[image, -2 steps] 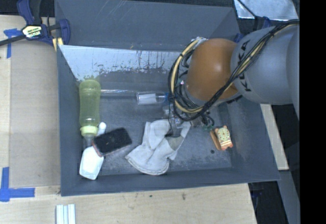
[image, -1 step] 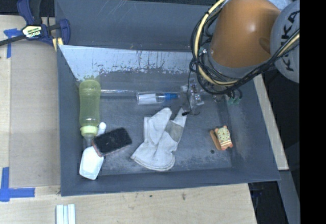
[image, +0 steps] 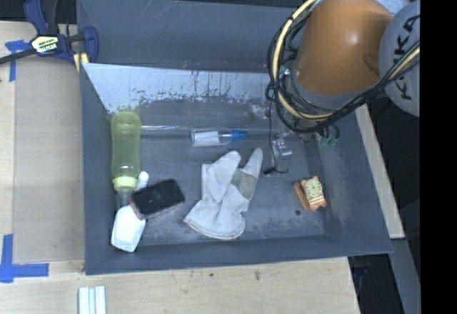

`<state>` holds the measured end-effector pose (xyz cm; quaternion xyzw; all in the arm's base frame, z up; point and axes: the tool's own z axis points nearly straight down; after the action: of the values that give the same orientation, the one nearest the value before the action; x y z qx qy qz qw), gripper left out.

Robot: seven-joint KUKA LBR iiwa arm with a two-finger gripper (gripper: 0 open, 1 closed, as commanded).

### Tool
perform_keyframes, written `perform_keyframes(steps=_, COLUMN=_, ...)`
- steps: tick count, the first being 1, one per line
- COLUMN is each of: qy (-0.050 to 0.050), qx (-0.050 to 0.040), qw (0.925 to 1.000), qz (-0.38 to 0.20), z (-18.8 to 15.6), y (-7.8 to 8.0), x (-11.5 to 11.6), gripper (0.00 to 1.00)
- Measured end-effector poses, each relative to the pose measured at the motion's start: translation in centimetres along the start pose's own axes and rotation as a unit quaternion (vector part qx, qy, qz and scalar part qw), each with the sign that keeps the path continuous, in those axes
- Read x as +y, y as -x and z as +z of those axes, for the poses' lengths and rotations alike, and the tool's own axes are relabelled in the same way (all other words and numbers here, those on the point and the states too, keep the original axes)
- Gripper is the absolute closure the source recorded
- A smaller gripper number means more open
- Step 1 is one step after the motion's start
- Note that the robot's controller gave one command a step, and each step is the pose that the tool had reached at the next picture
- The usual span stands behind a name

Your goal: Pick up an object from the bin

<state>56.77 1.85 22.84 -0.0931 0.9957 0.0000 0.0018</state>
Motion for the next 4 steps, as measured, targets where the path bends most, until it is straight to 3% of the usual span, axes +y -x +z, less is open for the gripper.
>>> perform_keyframes(steps=2, qy=0.0, qx=0.0003, qw=0.9996, qz=-0.029, z=-0.5, y=-0.1, x=-0.1, gripper=0.0)
perform_keyframes(steps=3, qy=-0.002, qx=-0.0049, qw=0.9971, qz=-0.076, z=1.9, y=2.8, x=1.1, gripper=0.0)
perform_keyframes(steps=4, qy=0.0, qx=-0.0016, qw=0.9946, qz=-0.104, z=7.6, y=3.3, x=2.1, gripper=0.0)
